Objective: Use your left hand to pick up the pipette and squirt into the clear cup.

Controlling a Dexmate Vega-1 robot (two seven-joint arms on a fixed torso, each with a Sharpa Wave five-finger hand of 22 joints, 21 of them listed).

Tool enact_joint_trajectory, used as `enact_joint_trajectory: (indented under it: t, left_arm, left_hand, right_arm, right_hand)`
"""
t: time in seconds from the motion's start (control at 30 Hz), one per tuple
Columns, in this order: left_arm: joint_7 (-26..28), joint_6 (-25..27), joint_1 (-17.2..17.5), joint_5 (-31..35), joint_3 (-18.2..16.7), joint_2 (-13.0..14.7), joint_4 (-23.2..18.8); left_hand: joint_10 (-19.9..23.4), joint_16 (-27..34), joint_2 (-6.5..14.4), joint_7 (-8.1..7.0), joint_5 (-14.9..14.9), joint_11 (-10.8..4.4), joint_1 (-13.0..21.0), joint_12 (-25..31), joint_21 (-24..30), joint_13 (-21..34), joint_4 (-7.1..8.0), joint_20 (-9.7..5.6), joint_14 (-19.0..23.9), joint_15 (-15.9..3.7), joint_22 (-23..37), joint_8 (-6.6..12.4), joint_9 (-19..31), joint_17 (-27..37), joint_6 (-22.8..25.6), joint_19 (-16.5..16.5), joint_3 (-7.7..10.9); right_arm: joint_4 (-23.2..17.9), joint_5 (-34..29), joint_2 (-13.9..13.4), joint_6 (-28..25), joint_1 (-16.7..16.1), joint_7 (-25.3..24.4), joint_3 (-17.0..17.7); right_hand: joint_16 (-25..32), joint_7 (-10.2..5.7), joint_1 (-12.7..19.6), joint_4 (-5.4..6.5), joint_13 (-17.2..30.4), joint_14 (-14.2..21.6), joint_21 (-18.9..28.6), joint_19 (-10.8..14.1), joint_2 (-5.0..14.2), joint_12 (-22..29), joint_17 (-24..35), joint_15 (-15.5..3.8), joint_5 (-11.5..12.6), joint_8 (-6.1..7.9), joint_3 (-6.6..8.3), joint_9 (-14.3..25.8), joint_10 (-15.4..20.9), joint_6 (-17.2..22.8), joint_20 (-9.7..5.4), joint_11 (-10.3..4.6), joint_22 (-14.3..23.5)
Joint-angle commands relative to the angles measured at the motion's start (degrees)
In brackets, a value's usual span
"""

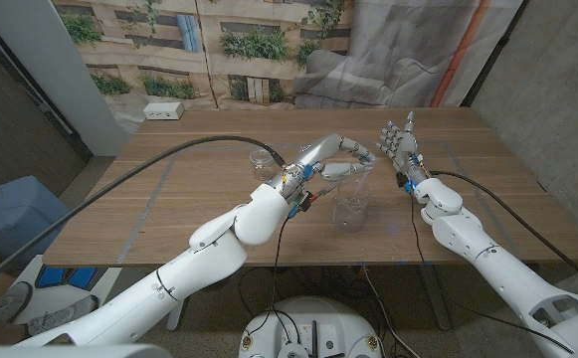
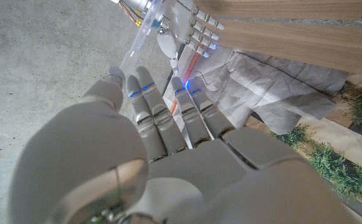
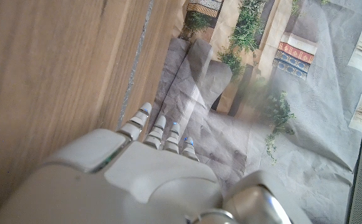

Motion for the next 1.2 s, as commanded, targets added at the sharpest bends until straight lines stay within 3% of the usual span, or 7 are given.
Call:
enact_joint_trajectory:
  t: [0.03, 1.2]
  left_arm:
    - [0.1, 0.2, 0.7, 0.8, 0.4, 0.2, 0.7]
    - [3.6, -2.6, 1.5, 3.3, 0.5, -0.5, 6.2]
  left_hand:
    - [0.0, 0.3, 0.1, 0.03, 0.2, -0.04, 0.5, 0.2, 0.3, 0.3, -0.02, 0.27, 0.3, -7.75, 0.3, 0.22, 0.2, 0.0, 0.2, 0.4, 0.30]
    - [0.1, 0.3, 0.2, -0.36, 0.2, -0.07, 0.6, 0.3, 0.4, 0.3, -0.03, -0.09, 0.4, -7.88, 0.3, 0.19, 0.2, 0.0, 0.0, 0.5, 0.44]
  right_arm:
    - [0.0, 0.0, 0.0, 0.0, 0.0, 0.0, 0.0]
    - [0.0, 0.0, 0.0, 0.0, 0.0, 0.0, 0.0]
  right_hand:
    - [0.4, -0.57, 0.0, 0.03, 0.2, -0.4, 0.4, 0.2, 3.33, 0.2, 0.3, -4.72, 0.3, 0.38, -0.37, 0.1, 0.0, 0.1, -0.04, -0.26, 0.3]
    - [0.3, -0.49, 0.0, 0.03, 0.2, -0.4, 0.4, 0.2, 3.34, 0.2, 0.3, -4.66, 0.3, 0.36, -0.37, 0.1, -0.2, 0.1, -0.05, -0.35, 0.3]
